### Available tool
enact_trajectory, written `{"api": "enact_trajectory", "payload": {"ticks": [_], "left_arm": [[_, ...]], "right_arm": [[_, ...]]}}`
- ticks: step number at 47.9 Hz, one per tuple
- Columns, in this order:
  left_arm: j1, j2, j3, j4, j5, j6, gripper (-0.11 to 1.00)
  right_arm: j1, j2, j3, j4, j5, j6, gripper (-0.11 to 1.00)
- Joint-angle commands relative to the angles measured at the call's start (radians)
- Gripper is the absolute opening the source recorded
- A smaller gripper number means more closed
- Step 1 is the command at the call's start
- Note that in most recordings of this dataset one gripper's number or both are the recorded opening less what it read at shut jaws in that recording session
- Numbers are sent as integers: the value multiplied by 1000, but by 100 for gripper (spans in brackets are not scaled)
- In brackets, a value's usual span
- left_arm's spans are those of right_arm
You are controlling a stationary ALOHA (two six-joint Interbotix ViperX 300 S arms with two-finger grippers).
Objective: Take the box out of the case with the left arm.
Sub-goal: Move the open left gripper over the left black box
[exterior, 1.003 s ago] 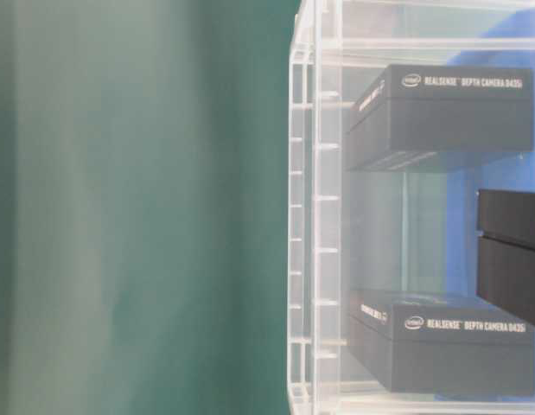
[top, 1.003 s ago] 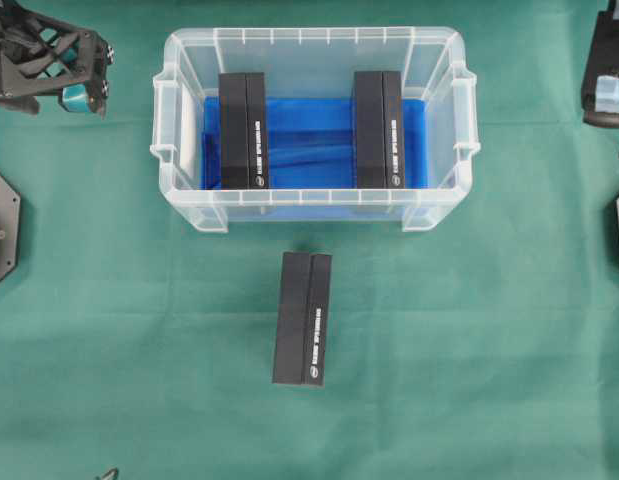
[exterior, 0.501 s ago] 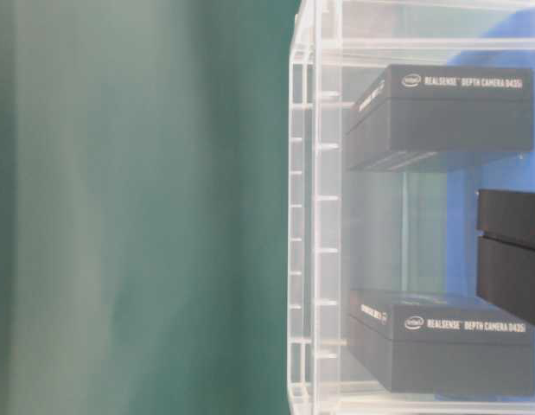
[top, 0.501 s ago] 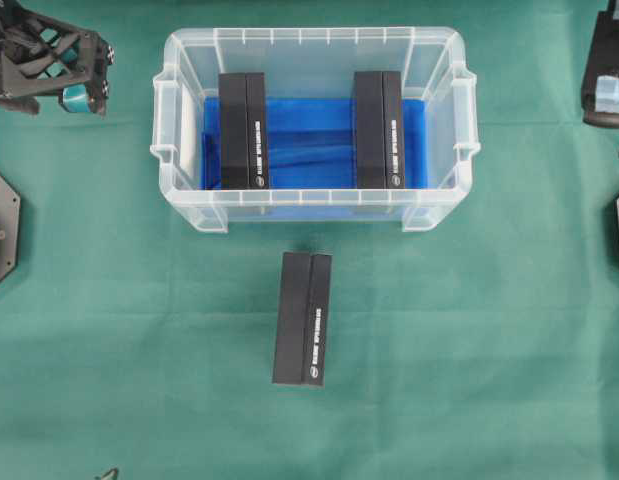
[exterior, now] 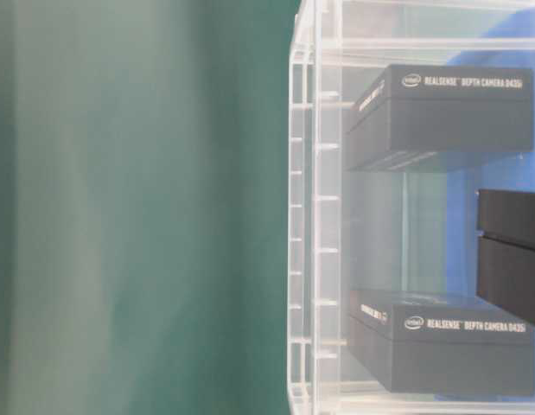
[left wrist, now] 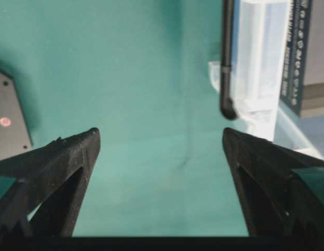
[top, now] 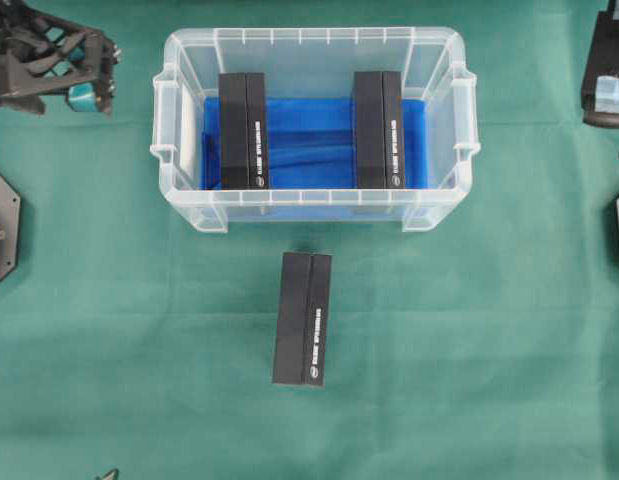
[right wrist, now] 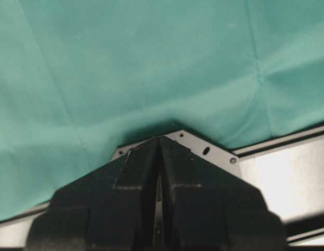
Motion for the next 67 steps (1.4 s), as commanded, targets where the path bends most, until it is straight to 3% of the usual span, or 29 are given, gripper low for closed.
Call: {"api": "enact_trajectory", "payload": {"ticks": [1,28,67], "left_arm": [[-11,40,-72,-2,-9,0,99],[-86,425,-482,-3,-2,0,99],[-89,459,-508,-3,15,-28,99]], "right_arm": [[0,-5,-9,0,-5,0,1],[0,-5,-5,-2,-5,0,1],[0,-5,-2,-2,-5,-2,1]]}}
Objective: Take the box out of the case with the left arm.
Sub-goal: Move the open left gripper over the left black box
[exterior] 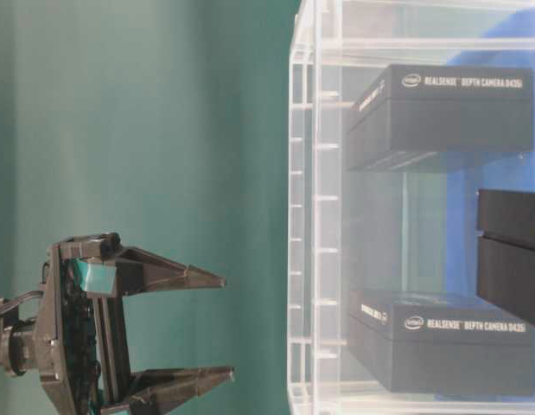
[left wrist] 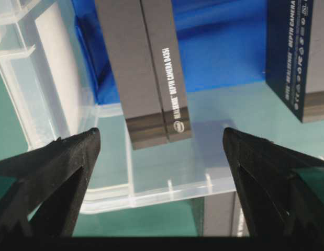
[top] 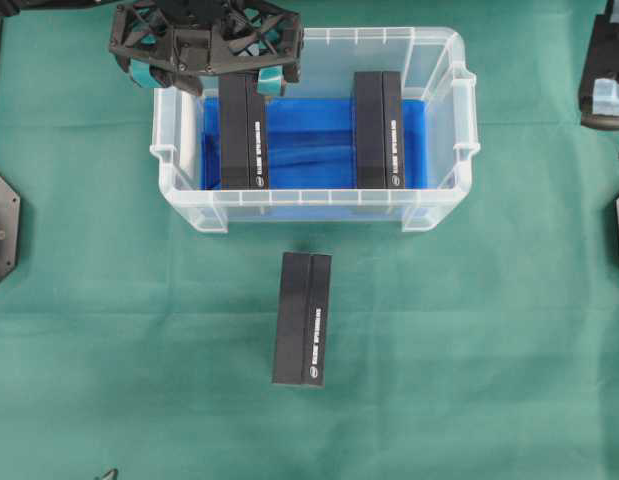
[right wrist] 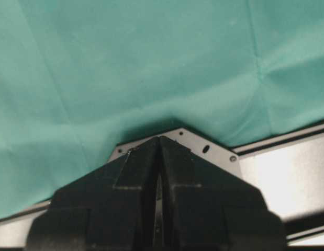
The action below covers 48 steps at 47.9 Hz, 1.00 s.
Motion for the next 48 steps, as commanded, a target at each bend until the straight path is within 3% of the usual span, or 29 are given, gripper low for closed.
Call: {"api": "enact_trajectory", "payload": {"ticks": [1,48], "left_arm": [[-2,-12,-23,-2,-9,0,99],[-15,-2,-8,-2,-28,0,99]], "right_arm": [[0,-5,-9,-2,-3,0,1],[0,-5,-6,-6,-3,-2,1]]}}
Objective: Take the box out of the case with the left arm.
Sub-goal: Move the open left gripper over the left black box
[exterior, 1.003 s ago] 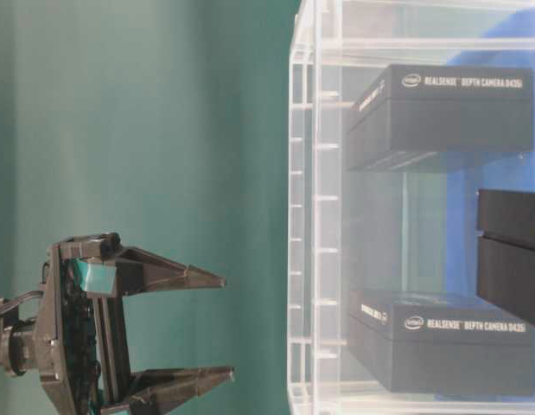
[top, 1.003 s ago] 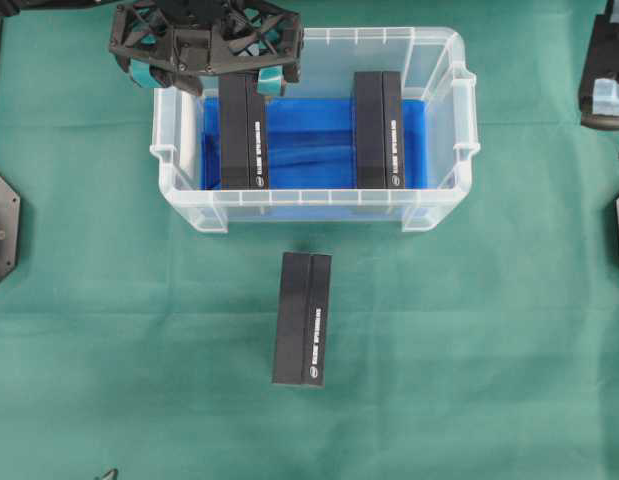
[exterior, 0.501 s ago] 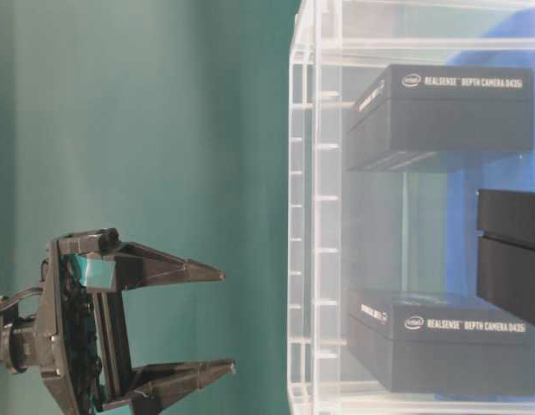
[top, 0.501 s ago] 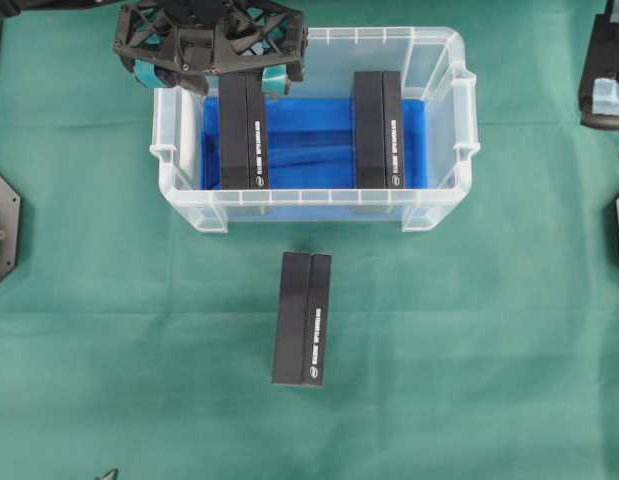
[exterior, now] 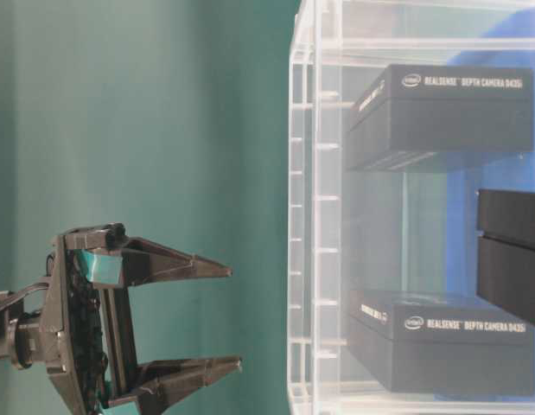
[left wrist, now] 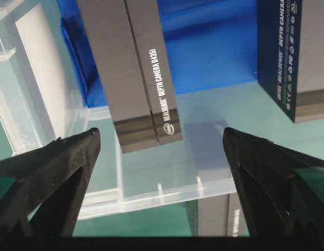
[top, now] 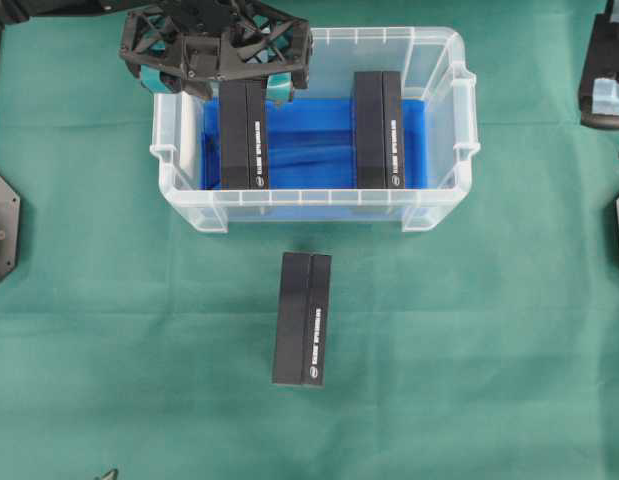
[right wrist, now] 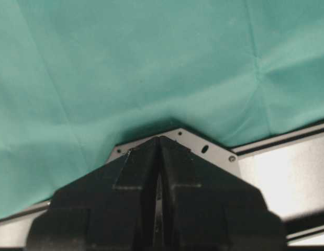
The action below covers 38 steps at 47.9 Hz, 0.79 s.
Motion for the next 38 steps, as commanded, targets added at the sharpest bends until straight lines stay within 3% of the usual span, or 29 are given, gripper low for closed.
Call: {"api": "enact_trajectory", "payload": {"ticks": [1,21,38], "left_arm": [[-3,-14,-8,-2,-3,0,99],[-3,-12,21,0,-23,-2,99],[0,-12,158,5,-144,-11,99]], "right_arm": [[0,-5,-8,-2,-3,-2,1],[0,-5,3,-2,-5,-2,1],[0,-5,6,-2,-5,-2,1]]}}
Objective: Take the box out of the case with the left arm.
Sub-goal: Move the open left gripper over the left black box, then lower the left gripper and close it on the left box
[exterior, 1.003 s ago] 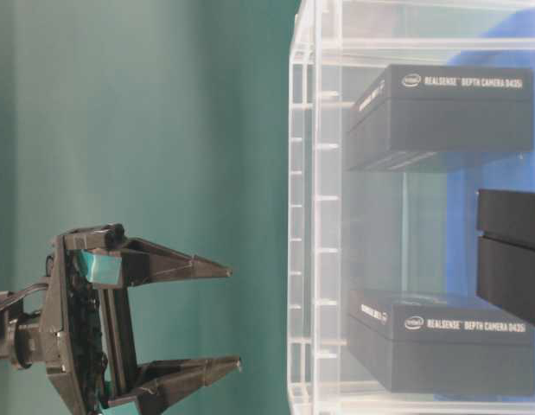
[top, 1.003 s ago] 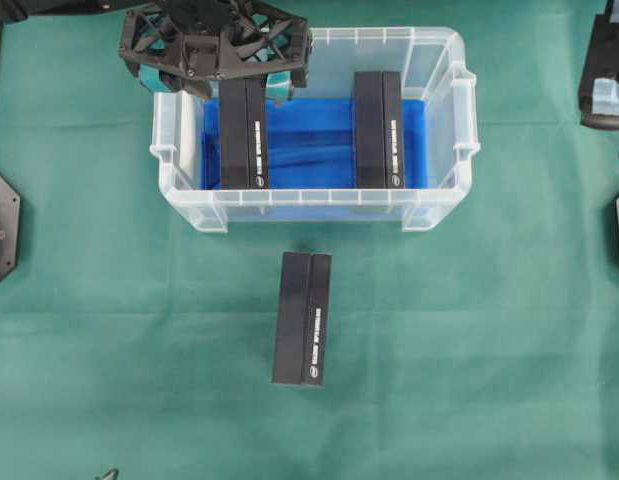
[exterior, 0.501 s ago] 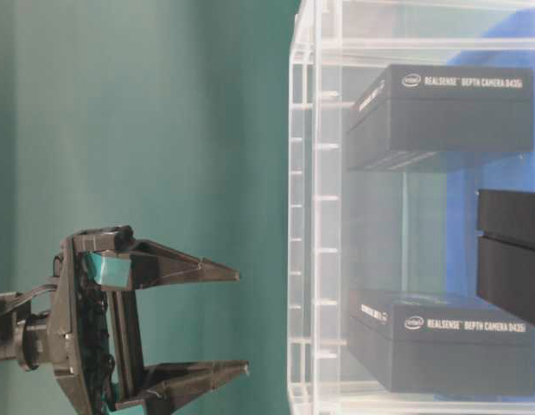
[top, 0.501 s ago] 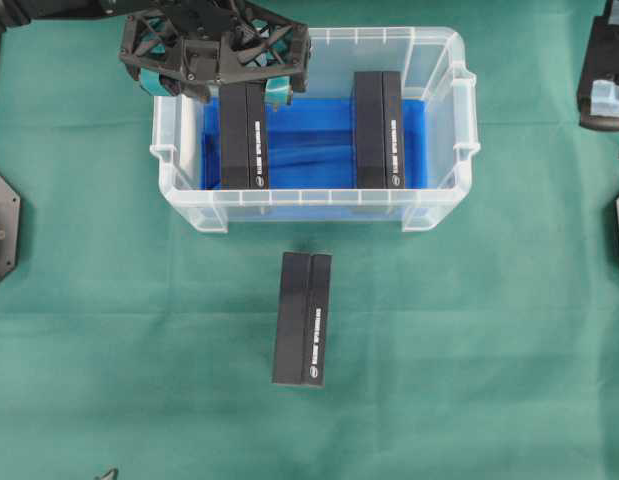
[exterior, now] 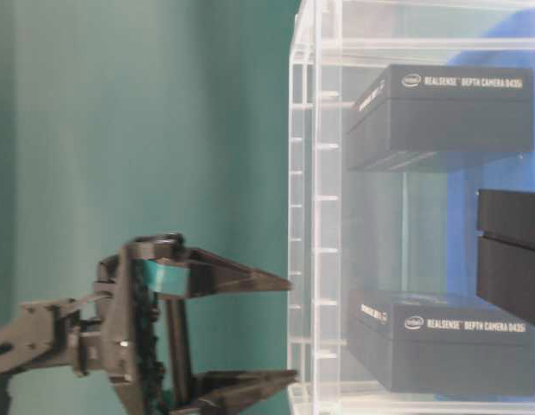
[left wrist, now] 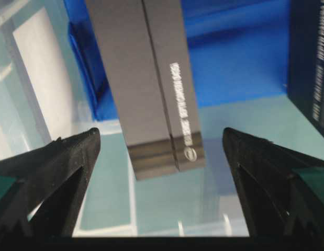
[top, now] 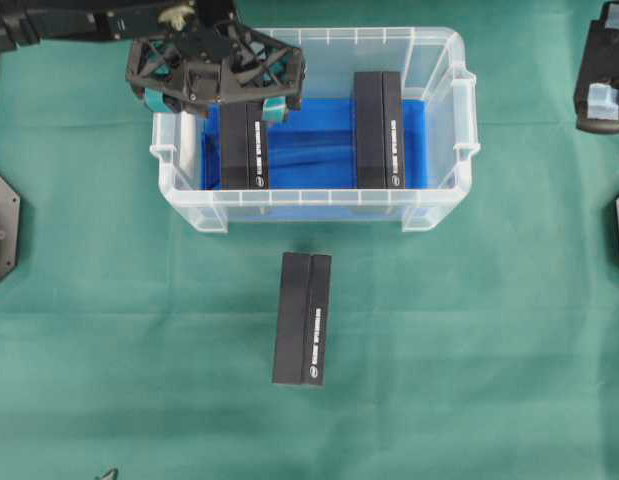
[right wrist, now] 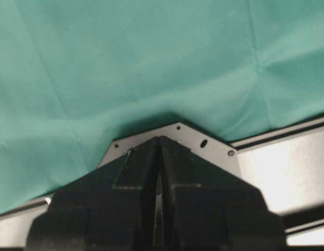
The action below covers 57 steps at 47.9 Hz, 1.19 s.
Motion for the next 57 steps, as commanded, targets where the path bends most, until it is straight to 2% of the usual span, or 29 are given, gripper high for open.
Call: {"api": "enact_trajectory", "payload": {"ticks": [1,17,30,57], "left_arm": [[0,-14,9,5,-28,-5,99],[3,2,107,8,-146,-26,99],[2,43,121,8,-199,-28,99],[0,51,147,9,-206,-31,99]], "right_arm": [[0,-5,-9,-2,-5,-2,1],[0,-5,-8,-2,-5,-2,1],[0,-5,-8,-2,-11,-2,1],[0,-5,-8,-2,-15,-2,1]]}}
